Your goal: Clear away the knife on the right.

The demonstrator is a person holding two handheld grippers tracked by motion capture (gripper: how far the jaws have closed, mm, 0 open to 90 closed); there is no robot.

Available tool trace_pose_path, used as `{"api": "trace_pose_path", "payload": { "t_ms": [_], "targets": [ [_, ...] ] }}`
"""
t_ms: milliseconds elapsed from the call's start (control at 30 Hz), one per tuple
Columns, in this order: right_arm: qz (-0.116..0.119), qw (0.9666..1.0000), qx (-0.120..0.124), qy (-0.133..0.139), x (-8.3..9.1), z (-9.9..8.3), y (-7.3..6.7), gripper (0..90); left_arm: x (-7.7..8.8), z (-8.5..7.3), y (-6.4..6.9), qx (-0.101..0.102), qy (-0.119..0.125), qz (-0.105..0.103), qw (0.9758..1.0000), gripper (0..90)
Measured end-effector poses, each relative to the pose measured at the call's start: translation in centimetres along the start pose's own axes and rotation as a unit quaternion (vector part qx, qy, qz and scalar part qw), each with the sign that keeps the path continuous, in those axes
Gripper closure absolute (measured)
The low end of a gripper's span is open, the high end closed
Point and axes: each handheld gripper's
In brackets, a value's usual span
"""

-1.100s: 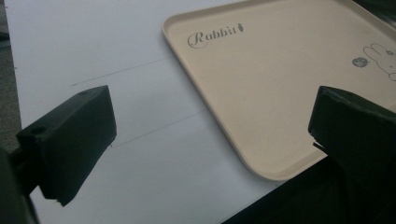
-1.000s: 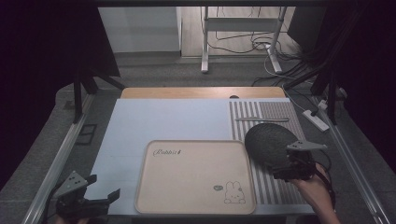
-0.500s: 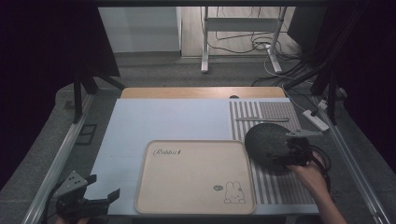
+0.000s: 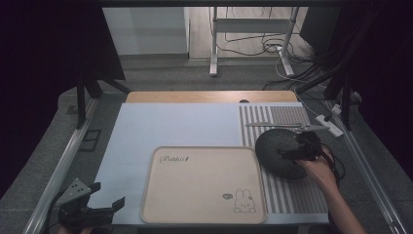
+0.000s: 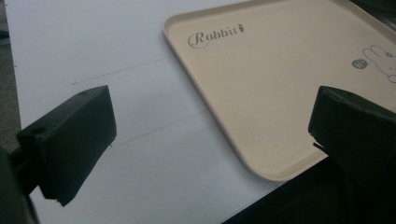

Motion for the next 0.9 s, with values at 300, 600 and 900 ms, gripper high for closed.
{"api": "trace_pose_path", "payload": {
  "t_ms": [300, 600, 900],
  "targets": [
    [-0.017, 0.9996, -0.016, -0.013, -2.1, 1.7, 1.9, 1.6, 0.0, 0.0, -0.2, 0.007, 0.002, -0.005, 1.0, 1.1],
    [-0.013, 0.999, -0.025, -0.035, -4.1, 3.3, 3.2, 1.6, 0.0, 0.0, -0.2, 0.007, 0.002, -0.007, 0.9999, 1.2],
    [-0.013, 0.9981, -0.026, -0.055, -6.2, 4.4, 4.1, 1.6, 0.0, 0.0, -0.3, 0.008, 0.003, -0.009, 0.9999, 1.2]
  ]
}}
Point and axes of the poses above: each handheld gripper's, and its own axes: x roughly backward along the jaws, z roughly out of its top, y roughly to its right, and after that the axes turned 9 degrees about x, right-handed
